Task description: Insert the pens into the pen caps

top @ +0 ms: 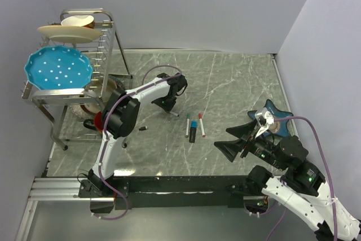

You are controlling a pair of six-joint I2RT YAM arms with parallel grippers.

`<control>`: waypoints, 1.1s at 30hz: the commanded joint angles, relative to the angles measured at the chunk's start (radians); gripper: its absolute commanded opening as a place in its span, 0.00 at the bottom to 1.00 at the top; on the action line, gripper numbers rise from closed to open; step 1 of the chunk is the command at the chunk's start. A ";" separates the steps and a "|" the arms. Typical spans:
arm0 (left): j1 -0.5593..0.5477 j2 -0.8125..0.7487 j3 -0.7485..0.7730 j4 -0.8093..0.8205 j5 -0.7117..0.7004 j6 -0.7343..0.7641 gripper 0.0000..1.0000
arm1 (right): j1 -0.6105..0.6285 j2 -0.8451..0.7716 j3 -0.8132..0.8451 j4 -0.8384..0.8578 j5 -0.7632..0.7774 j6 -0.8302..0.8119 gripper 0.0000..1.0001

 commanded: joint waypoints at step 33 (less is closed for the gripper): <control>-0.178 -0.363 -0.230 0.247 -0.152 0.441 0.01 | 0.000 0.198 -0.211 0.316 0.058 0.228 0.92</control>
